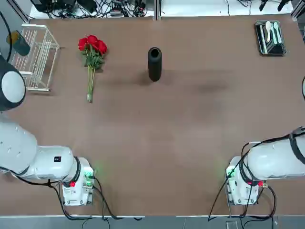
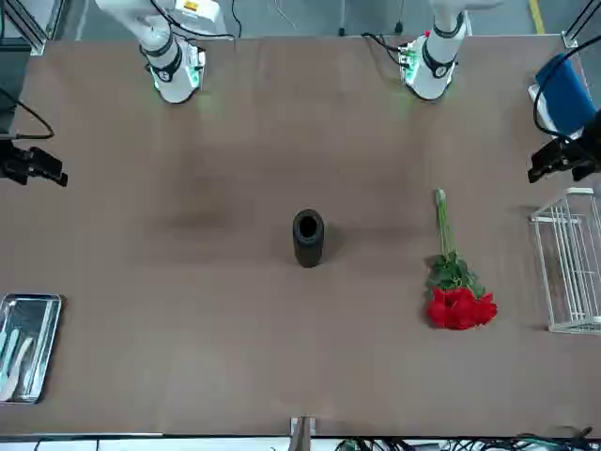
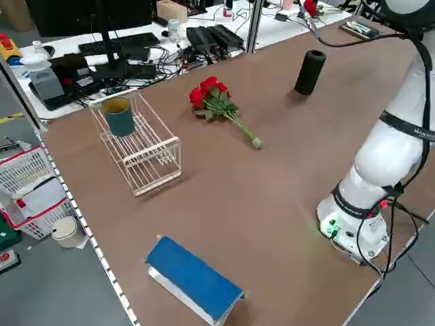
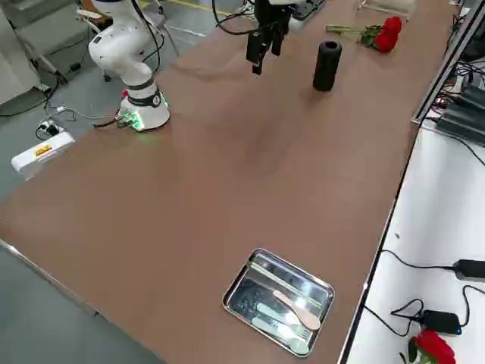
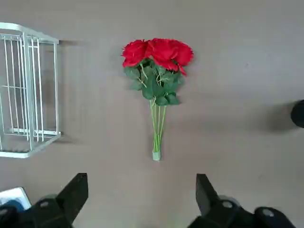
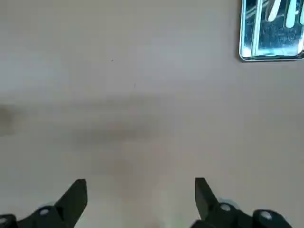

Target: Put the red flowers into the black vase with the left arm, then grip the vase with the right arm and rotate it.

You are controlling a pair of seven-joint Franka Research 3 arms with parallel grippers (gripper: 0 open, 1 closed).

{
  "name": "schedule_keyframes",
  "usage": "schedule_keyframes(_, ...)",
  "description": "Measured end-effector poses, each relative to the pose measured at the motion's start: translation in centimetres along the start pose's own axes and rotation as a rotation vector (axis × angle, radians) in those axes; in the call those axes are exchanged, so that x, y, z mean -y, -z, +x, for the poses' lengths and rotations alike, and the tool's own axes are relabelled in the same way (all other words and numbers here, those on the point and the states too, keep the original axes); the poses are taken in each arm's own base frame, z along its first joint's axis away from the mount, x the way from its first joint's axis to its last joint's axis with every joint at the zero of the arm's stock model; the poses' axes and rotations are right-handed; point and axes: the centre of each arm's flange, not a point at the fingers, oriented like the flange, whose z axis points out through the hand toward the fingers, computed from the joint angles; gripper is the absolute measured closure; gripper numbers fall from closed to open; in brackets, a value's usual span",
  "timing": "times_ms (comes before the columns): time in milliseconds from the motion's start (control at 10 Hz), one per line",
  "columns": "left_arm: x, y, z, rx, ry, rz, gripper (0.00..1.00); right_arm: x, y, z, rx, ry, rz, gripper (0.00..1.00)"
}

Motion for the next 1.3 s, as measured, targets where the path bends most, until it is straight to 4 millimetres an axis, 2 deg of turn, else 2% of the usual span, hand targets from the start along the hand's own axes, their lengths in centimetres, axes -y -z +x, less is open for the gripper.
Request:
schedule_keyframes(300,0.0,-0.1,0.0,0.001,-0.001,0.000,0.00,1.1,0.1,-0.4,0.020,0.019,0.001,0.00)
schedule_keyframes(500,-0.4,-1.4,1.3,-0.015,-0.002,-0.005,0.00,1.8,0.3,-0.9,0.034,0.033,0.002,0.00)
schedule_keyframes(600,-0.5,-3.6,2.5,-0.023,0.014,-0.007,0.00,1.9,0.3,-0.9,0.035,0.034,0.002,0.00)
schedule_keyframes(800,-0.5,-10.4,4.6,-0.035,0.049,-0.010,0.00,1.8,0.3,-0.9,0.035,0.033,0.002,0.00)
schedule_keyframes(900,-0.4,-13.8,4.7,-0.028,0.059,-0.010,0.00,1.9,0.2,-1.0,0.039,0.033,0.002,0.00)
schedule_keyframes(1000,-0.4,-16.3,4.4,-0.023,0.068,-0.010,0.00,1.9,0.1,-1.0,0.044,0.034,0.002,0.00)
schedule_keyframes(1300,-0.9,-22.8,2.7,-0.029,0.154,-0.012,0.01,1.9,0.1,-1.0,0.044,0.034,0.002,0.00)
